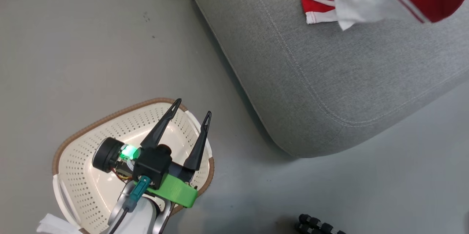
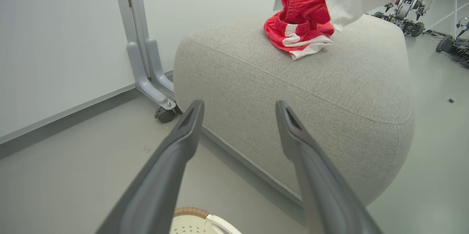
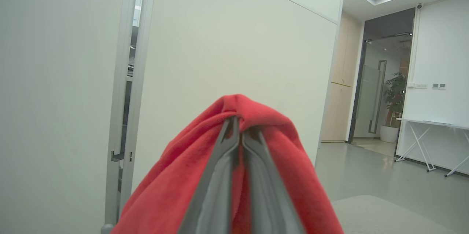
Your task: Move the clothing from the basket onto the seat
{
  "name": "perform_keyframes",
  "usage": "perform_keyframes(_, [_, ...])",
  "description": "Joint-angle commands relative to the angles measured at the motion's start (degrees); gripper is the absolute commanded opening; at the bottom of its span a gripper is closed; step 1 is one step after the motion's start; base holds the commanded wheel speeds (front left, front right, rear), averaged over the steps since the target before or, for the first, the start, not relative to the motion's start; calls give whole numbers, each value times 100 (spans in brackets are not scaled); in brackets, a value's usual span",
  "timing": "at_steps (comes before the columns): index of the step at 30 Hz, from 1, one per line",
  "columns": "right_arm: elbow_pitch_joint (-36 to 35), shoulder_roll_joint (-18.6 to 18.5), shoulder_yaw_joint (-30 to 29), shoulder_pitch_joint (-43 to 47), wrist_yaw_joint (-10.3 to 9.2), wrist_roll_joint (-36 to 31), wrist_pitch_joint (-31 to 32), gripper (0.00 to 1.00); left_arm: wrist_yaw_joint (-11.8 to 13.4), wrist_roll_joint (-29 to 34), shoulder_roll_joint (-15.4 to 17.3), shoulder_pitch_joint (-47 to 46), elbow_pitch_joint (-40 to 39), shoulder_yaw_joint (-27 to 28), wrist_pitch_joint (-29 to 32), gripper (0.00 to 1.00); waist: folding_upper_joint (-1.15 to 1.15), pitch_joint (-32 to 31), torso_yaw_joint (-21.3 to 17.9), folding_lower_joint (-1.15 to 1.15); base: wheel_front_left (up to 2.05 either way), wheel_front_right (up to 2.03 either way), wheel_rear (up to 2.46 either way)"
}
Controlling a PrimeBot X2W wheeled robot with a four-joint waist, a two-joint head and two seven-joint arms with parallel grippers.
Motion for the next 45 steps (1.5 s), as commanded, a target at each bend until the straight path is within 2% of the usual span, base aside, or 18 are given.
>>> perform_keyframes(1, [174, -155, -71, -407, -7, 67, -17, 0, -36, 45, 101, -136, 16, -44, -2, 100, 0, 733, 512, -1, 0, 0, 0])
perform_keyframes(6, [612, -605, -348, -1681, -7, 149, -17, 0, -50, 81, 205, -331, -5, -137, -2, 100, 0, 1144, 763, -1, 0, 0, 0])
perform_keyframes(10, [993, -863, -437, -2105, -6, -12, -17, 0, -62, 44, 217, -441, -148, -153, -2, 100, 0, 1339, 898, -1, 0, 0, 0])
perform_keyframes(12, [1216, -863, -401, -2071, -7, -67, -17, 0, -66, 61, 232, -480, -191, -172, -2, 100, 0, 1415, 933, -1, 0, 0, 0])
perform_keyframes(17, [1790, -671, -568, -1569, -7, -148, -17, 0, -67, 157, 288, -565, -264, -204, -2, 100, 0, 1570, 930, -1, 0, 0, 0])
perform_keyframes(26, [3035, -67, -1222, -723, -7, -488, -18, 0, -67, 207, 391, -584, -183, -221, -2, 100, 0, 1557, 835, -1, 0, 0, 0])
perform_keyframes(35, [3421, 184, -1769, -515, -7, -947, -17, 0, -75, 86, 309, -572, -210, -297, -2, 100, 0, 1285, 809, -1, 0, 0, 0])
perform_keyframes(36, [3400, 173, -1878, -463, -8, -1043, -17, 87, -76, 67, 288, -565, -195, -317, -2, 100, 0, 1222, 810, -1, 0, 0, 0])
perform_keyframes(37, [3337, 191, -1978, -429, -8, -1133, -18, 100, -78, 49, 268, -565, -186, -339, -3, 100, 0, 1158, 819, -1, 0, 0, 0])
perform_keyframes(45, [2981, 568, -2422, 347, -7, -1650, -17, 100, -82, -100, 54, -322, -115, -383, -2, 100, 0, 465, 991, -1, 0, 0, 0])
